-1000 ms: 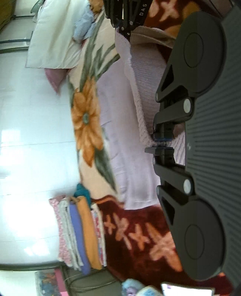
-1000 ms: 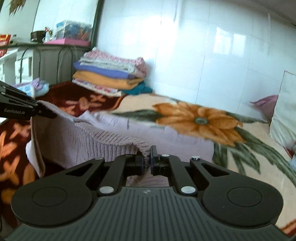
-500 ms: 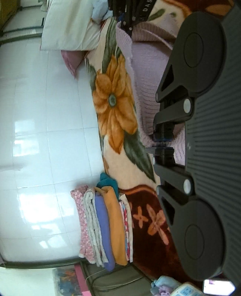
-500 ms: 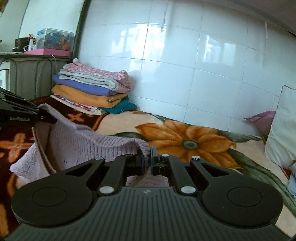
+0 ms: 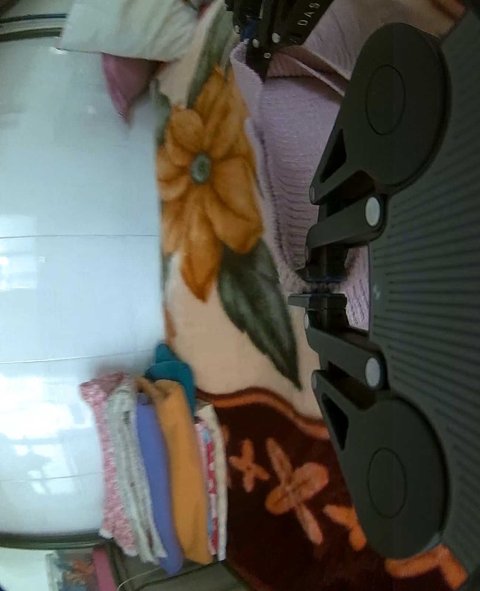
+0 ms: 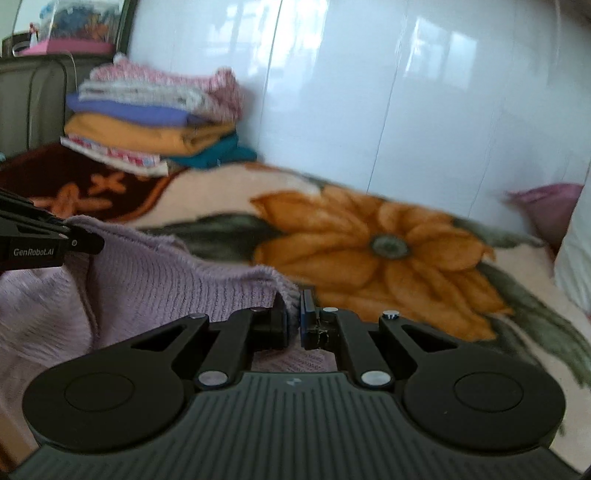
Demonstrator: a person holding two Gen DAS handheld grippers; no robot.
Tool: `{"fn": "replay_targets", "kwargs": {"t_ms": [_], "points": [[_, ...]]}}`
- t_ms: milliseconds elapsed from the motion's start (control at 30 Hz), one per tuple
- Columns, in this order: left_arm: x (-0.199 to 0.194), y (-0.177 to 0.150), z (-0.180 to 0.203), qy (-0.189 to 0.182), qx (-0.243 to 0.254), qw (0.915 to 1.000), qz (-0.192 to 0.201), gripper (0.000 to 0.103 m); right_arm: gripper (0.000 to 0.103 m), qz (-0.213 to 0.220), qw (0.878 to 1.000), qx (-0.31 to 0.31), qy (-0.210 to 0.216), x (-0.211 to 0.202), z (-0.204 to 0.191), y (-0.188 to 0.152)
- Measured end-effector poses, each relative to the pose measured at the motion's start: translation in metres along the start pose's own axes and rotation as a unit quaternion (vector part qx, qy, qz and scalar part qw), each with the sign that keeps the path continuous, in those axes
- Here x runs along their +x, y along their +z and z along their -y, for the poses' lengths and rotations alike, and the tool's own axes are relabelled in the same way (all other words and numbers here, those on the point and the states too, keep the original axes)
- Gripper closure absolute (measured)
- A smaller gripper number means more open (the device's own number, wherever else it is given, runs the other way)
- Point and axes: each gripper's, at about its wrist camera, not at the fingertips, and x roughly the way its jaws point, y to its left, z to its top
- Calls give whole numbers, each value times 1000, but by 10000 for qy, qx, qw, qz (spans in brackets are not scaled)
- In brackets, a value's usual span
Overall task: Fold small clothes
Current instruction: 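Lift the hem with both grippers, fold it over toward the collar, open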
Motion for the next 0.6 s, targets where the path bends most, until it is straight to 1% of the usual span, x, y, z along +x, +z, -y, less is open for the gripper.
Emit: {"fn": "replay_targets", "kwargs": {"t_ms": [133,233,300,367,400,467,500,567,600], "points": [[33,-15,-1,80,-26,9995,-320,94,97,-315,9994,107,-4,32,-3,-13],[49,-24,1,100,-29,9986,-521,94,96,-548,9983,184,3,48,-4,-24],[59,-30,1,94,-50,9979,-640,92,96,-592,9979,250,26,53,-3,-29],[63,-34,2,102,-61,9977,-661,91,95,-577,9978,310,46,53,-3,-30],[64,-34,2,118,-72,9979,-640,91,92,-577,9977,341,72,53,-2,-29],[62,-33,2,130,-71,9978,-644,91,77,-584,9973,423,105,50,1,-28],[61,-32,3,133,-61,9978,-649,91,73,-579,9972,461,95,46,3,-26],[56,-28,2,98,-47,9977,-673,91,60,-503,9972,542,113,34,9,-22],[52,-25,1,75,-42,9978,-662,90,57,-457,9973,568,130,24,12,-21]]}}
